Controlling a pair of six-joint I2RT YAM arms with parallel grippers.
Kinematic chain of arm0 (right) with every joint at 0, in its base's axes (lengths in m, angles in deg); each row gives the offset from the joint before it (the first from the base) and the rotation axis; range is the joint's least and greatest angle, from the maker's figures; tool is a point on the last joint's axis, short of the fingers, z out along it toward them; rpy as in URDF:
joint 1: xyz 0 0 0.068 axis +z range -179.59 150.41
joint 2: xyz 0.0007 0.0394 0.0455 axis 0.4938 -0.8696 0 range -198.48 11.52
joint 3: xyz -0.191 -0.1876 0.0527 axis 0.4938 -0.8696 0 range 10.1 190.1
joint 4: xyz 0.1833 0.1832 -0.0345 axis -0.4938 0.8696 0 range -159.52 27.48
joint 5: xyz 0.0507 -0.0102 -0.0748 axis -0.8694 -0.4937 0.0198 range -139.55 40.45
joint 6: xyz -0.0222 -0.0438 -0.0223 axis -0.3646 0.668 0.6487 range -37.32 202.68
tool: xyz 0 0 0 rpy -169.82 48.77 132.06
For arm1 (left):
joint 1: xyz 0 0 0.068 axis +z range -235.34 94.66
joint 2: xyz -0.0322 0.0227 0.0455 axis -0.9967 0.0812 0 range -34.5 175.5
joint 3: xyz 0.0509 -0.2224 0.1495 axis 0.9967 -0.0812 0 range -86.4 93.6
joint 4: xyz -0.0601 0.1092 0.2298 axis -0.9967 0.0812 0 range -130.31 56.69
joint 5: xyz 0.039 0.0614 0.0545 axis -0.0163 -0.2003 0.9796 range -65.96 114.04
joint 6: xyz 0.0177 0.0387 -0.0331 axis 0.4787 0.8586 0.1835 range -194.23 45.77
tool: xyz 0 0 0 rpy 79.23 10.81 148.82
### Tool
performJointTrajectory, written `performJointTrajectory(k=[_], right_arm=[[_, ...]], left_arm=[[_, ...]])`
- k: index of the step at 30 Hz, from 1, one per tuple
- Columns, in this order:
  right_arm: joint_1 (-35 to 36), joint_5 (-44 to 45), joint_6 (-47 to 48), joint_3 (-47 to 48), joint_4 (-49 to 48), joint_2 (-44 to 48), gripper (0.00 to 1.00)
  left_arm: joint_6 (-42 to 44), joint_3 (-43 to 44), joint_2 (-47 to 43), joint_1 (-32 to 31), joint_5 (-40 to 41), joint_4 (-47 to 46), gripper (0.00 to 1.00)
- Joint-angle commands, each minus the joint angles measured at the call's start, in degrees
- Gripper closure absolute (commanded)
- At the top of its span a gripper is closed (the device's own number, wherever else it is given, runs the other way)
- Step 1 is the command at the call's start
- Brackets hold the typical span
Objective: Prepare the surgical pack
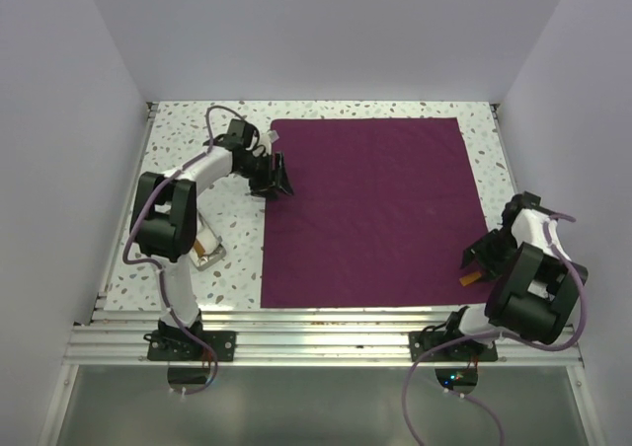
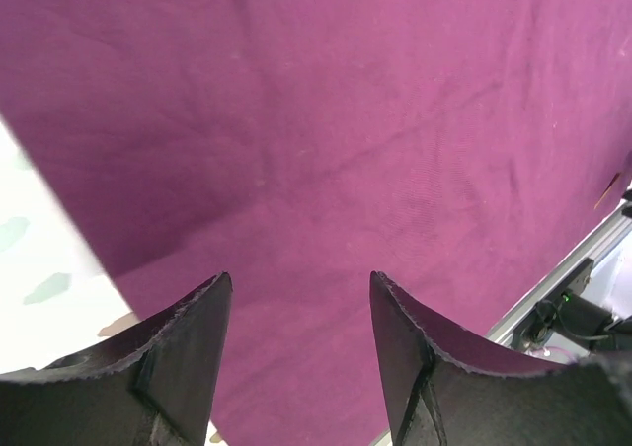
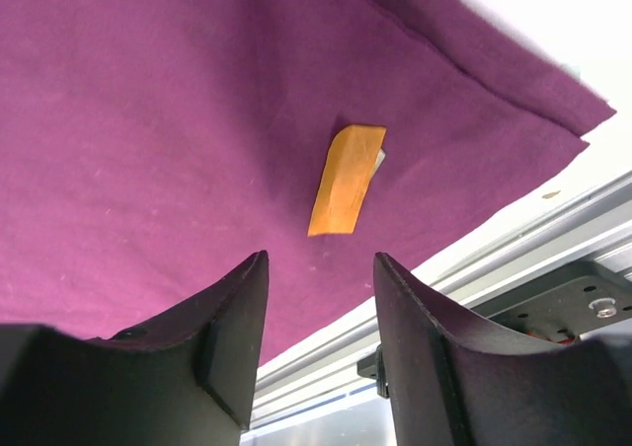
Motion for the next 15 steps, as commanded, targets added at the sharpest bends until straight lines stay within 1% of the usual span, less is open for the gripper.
performJointTrajectory(k=[1, 6, 15], right_arm=[[-0.4, 2.3, -0.5, 0.4, -1.7, -2.2, 0.5], [-0.4, 3.5, -1.0, 0.5, -3.0, -5.3, 0.56], [-0.4, 5.3, -1.0, 0.8, -4.5, -9.0, 0.59]], left_arm=[[1.1, 1.9, 0.6, -1.0, -1.5, 0.2, 0.38], [1.4, 2.7, 0.8, -1.4, -1.7, 0.3, 0.37], [1.5, 2.8, 1.6, -1.8, -2.7, 0.1, 0.37]])
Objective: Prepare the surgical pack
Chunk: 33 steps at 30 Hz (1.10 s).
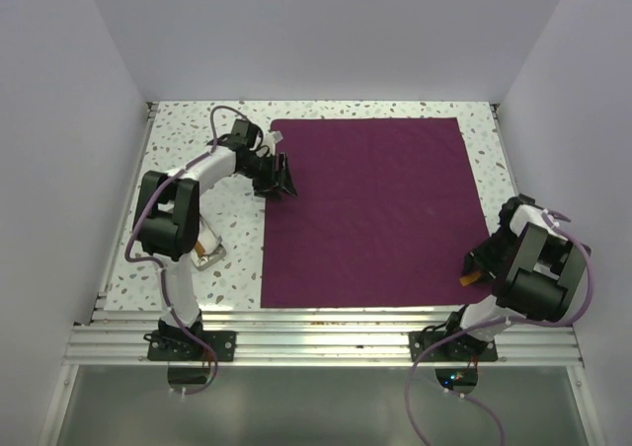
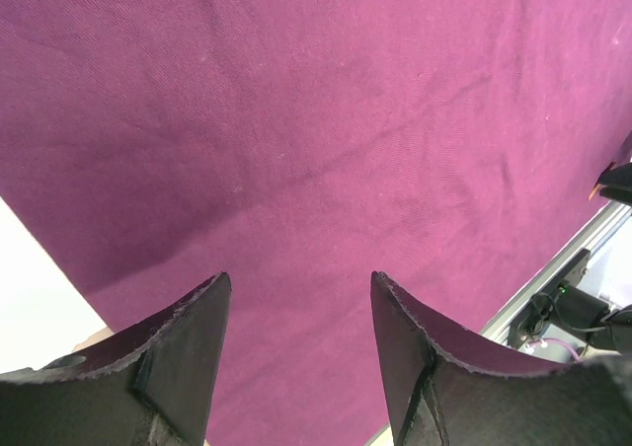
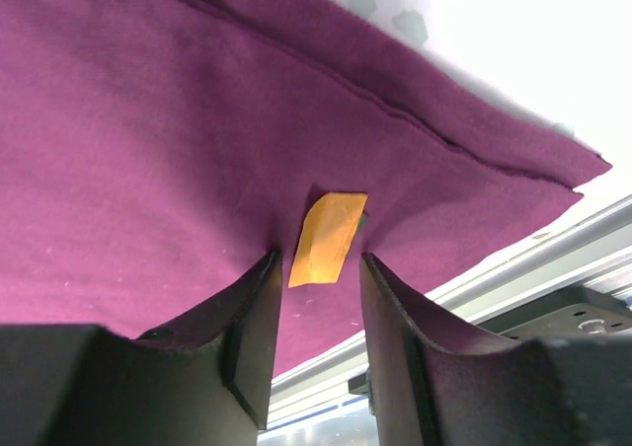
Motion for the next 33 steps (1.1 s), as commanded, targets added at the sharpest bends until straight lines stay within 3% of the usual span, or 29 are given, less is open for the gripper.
performJointTrajectory(k=[1, 8, 17, 20, 22, 26, 29, 33], right_arm=[[-0.3, 2.6, -1.0, 0.8, -1.2, -1.3, 0.61], [-0.3, 2.2, -0.8, 1.7, 0.4, -1.8, 0.81], [1.2, -0.6, -0.8, 7.1, 9.0, 7.5, 0.89], [6.0, -2.3, -1.5, 10.4, 11.0, 8.8, 0.87], [12.8, -5.0, -2.7, 14.1, 11.2, 8.3, 0.86], [23.6, -8.9, -5.7, 20.4, 9.4, 6.2, 0.85], [28.2, -12.1, -7.2, 22.8, 6.2, 5.3, 0.85], [34.8, -15.1, -8.6, 24.3, 3.2, 3.3, 0.83]], left_arm=[[1.5, 2.1, 0.7, -0.5, -1.7, -0.1, 0.37], [1.6, 2.0, 0.8, -0.6, -1.7, 0.0, 0.37], [0.7, 2.2, 0.4, -2.2, -2.7, -0.3, 0.36], [-1.0, 1.8, -0.5, -4.0, -6.0, -3.2, 0.3], [-2.0, 0.2, -2.3, -5.4, -9.7, -6.0, 0.27], [-9.4, -6.8, -8.4, -10.2, -15.8, -21.7, 0.25], [-11.3, -11.6, -14.1, -15.3, -14.4, -28.4, 0.24], [-7.9, -10.5, -18.5, -22.6, -6.3, -25.9, 0.22]])
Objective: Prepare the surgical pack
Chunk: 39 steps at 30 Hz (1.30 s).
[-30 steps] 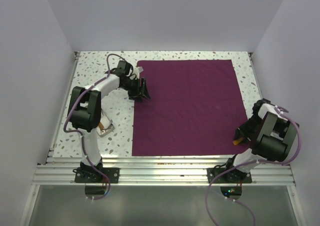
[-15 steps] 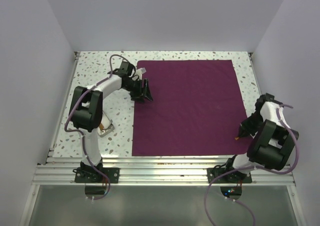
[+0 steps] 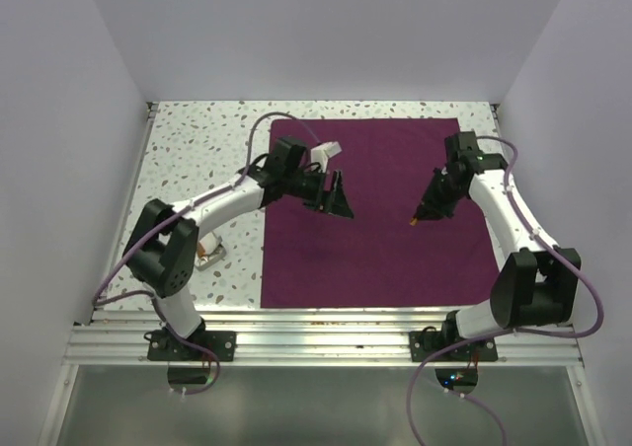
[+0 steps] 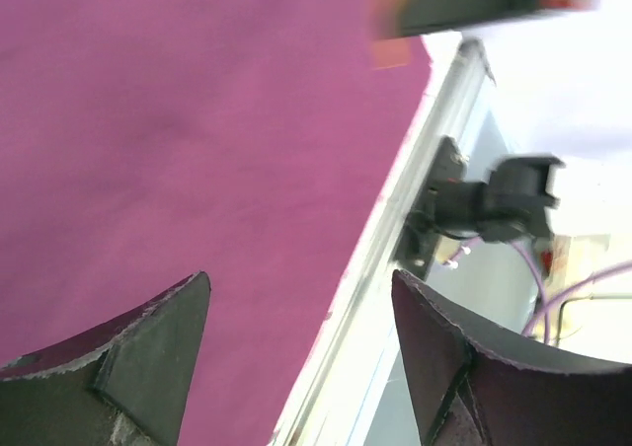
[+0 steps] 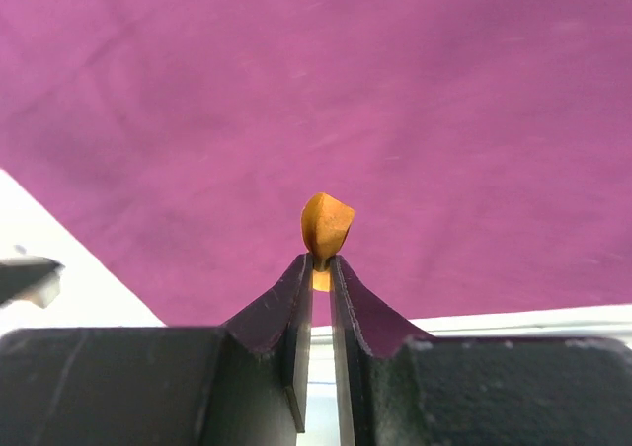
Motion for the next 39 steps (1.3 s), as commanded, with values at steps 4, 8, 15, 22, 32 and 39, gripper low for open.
performJointTrajectory(k=[4, 8, 15, 22, 32, 39], right_arm=[[6.7, -8.0, -5.7, 1.5, -3.3, -0.9, 0.82], [8.2, -9.6, -8.1, 0.7, -3.4, 0.7, 0.8], [8.4, -13.3, -15.0, -2.3, -4.4, 2.9, 0.79], [9.0, -14.2, -16.2, -1.1, -3.2, 2.3, 0.8], [9.9, -13.6, -16.4, -0.6, -2.2, 1.9, 0.8], [10.2, -13.6, -16.9, -1.3, -2.7, 2.1, 0.8]], left_arm=[[1.7, 3.3, -6.3, -10.4, 10.7, -3.0, 0.21], [2.2, 3.6, -6.0, -14.7, 17.3, -1.6, 0.21], [3.7, 4.7, -6.0, -19.1, 34.1, 1.3, 0.26], [4.0, 7.4, -2.4, -19.2, 34.8, 0.1, 0.32], [3.6, 7.3, -0.2, -19.2, 30.3, -3.0, 0.35], [3.1, 8.1, 1.3, -19.2, 27.8, -4.0, 0.43]])
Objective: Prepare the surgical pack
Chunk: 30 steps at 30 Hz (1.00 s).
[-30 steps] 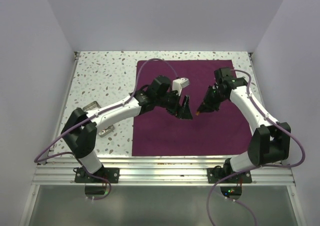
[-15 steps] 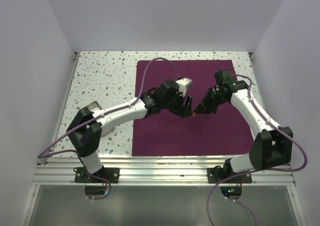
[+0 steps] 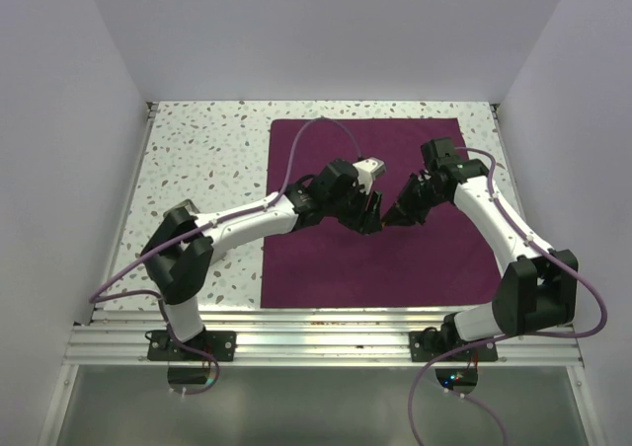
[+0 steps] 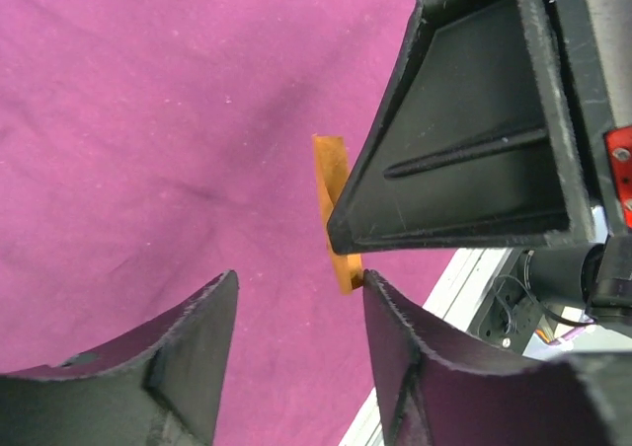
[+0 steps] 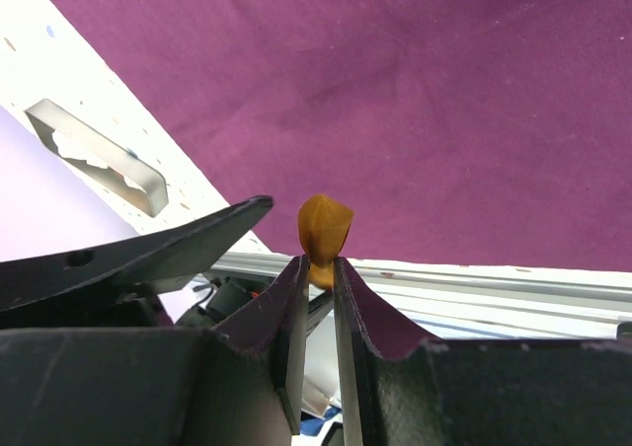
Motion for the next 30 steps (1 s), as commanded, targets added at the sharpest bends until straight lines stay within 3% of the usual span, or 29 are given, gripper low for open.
performJointTrajectory(k=[1, 9, 12, 16, 18, 21, 24, 27, 29, 30], right_arm=[[0.4, -1.3, -1.2, 1.1, 0.7, 0.7, 0.8], [0.9, -1.3, -1.7, -0.2, 0.2, 1.4, 0.8], [1.0, -1.2, -1.7, -0.3, 0.3, 1.5, 0.8], [1.3, -1.0, -1.8, -0.2, 0.2, 1.6, 0.8], [1.3, -0.2, -1.3, 0.5, 0.3, 1.5, 0.74], [1.3, 2.5, 1.6, 4.0, 2.9, 0.4, 0.43], [1.3, 6.1, 5.8, 8.6, 5.9, -0.9, 0.38], [1.2, 6.9, 8.5, 7.7, 5.3, -2.2, 0.37], [1.5, 6.7, 8.6, 5.0, 5.5, -4.1, 0.38], [2.0, 7.1, 7.9, 3.9, 4.4, -4.3, 0.38]], left_arm=[[0.6, 3.0, 1.0, 0.1, -1.8, -2.9, 0.44], [-1.1, 3.0, 1.8, 1.1, -5.2, -4.8, 0.55], [-1.6, 2.9, 2.0, 1.9, -6.6, -5.5, 0.7], [-2.6, 2.5, 2.2, 2.8, -8.4, -6.6, 1.0], [-2.9, 2.1, 1.9, 3.2, -8.6, -6.5, 1.0], [-3.5, -0.6, -0.5, 4.6, -8.0, -6.7, 1.0], [-4.4, -6.4, -4.2, 6.7, -8.0, -7.4, 1.0], [-2.0, -4.8, -4.0, 6.9, -7.1, -1.3, 0.99], [-2.7, -5.2, -4.5, 7.0, -4.9, 0.6, 0.9], [-4.0, -7.4, -6.3, 6.9, -4.7, -0.3, 0.78]])
